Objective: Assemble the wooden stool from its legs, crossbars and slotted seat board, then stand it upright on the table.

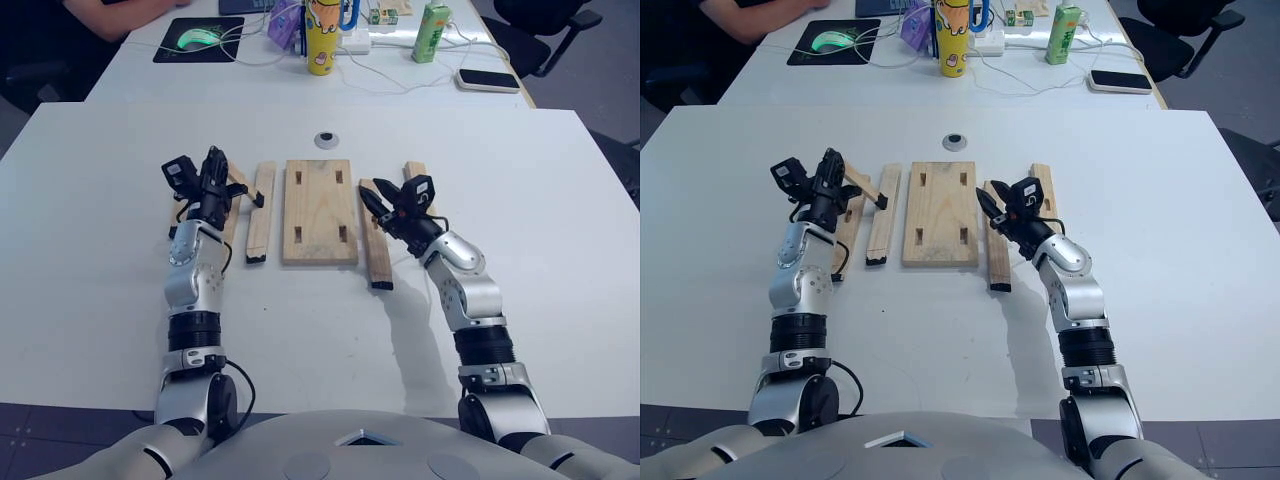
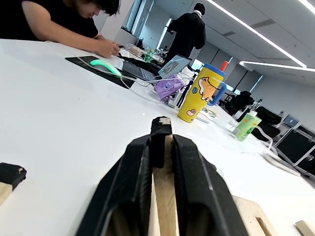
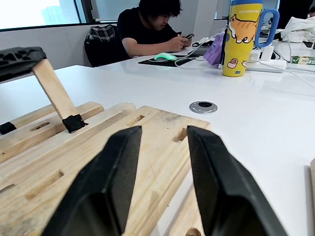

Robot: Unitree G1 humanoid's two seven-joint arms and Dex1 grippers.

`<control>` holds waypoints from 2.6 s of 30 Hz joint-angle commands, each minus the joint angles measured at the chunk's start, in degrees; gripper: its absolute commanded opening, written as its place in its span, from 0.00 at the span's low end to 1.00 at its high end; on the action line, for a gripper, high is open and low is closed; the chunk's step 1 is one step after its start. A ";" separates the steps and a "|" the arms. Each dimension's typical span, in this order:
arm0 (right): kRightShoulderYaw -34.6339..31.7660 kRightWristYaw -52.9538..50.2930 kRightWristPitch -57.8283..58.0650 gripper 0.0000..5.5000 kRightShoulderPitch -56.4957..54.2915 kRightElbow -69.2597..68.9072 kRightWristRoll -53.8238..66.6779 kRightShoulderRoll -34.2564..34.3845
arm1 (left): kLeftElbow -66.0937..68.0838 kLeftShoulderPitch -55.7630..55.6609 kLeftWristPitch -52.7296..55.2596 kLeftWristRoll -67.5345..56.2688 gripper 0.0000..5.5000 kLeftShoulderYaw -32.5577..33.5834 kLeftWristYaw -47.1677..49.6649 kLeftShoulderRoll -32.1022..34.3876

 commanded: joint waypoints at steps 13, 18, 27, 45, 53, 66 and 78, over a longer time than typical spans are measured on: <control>3.21 -2.15 1.19 0.31 2.84 -3.47 -2.24 0.53 | 2.21 6.45 1.00 19.42 0.09 -12.03 7.98 0.35; 3.45 -2.76 1.25 0.31 3.60 -4.04 -2.72 0.83 | 0.64 9.17 1.47 20.19 0.09 -12.72 7.10 1.06; 3.56 -3.05 1.30 0.31 3.82 -3.66 -2.37 0.90 | -5.34 6.30 -1.16 20.71 0.22 -11.67 7.38 2.28; 3.44 -3.37 0.10 0.31 1.85 0.12 -3.09 1.43 | -8.20 -10.36 5.73 10.81 0.11 -3.64 1.79 5.70; 3.83 -4.26 -1.18 0.31 1.11 1.79 -3.77 2.14 | -1.69 -14.14 4.37 9.27 0.00 -5.68 -2.25 4.58; 3.67 -4.50 -2.41 0.31 0.26 3.40 -4.75 3.37 | 5.09 -20.26 0.04 9.57 0.00 -5.17 -2.96 5.73; 4.24 -4.97 -3.03 0.31 0.68 3.49 -5.44 3.87 | 12.98 -21.75 2.00 13.01 0.00 -6.22 -2.16 7.84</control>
